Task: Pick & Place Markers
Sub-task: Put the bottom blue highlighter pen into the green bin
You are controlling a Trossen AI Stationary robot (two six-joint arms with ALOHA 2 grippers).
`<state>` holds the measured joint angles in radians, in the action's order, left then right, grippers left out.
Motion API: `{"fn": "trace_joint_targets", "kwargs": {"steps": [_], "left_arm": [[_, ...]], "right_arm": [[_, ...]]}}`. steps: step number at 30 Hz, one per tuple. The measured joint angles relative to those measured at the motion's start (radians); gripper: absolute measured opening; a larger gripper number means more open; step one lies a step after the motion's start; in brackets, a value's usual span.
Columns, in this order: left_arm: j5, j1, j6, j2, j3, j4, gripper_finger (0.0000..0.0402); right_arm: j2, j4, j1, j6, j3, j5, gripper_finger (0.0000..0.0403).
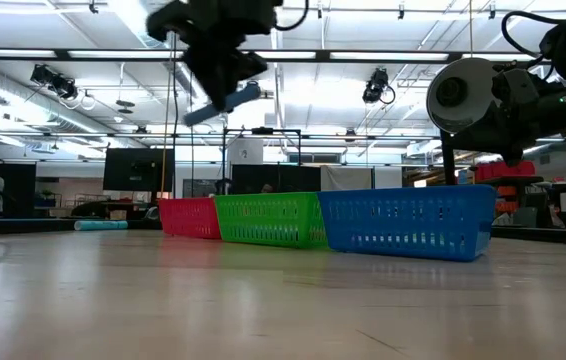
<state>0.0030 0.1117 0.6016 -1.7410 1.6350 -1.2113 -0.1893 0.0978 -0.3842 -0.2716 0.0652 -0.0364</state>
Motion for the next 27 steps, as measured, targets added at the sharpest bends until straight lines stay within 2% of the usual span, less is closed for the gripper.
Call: {"fn": "trace_joint_targets", "kwargs": {"steps": [9,14,19,27], "left_arm": [[0.001,0.026,0.166,-0.13,0.162,0.0,0.0064],[0.002,0.03,0.178,-0.174,0.23,0.005,0.0064],[0.003,0.03,0.18,-0.192,0.225,0.007,0.0064],[0.031,0.019,0.142,-0.252,0.129,0.078,0.0064]], "right_arm": [[0.0,0.0,0.0,0.0,0.0,0.0,0.0],[0.0,0.0,0.0,0.0,0.0,0.0,0.0],[0.0,0.0,0.0,0.0,0.0,0.0,0.0],[0.0,0.0,0.0,0.0,0.0,0.0,0.0]]}}
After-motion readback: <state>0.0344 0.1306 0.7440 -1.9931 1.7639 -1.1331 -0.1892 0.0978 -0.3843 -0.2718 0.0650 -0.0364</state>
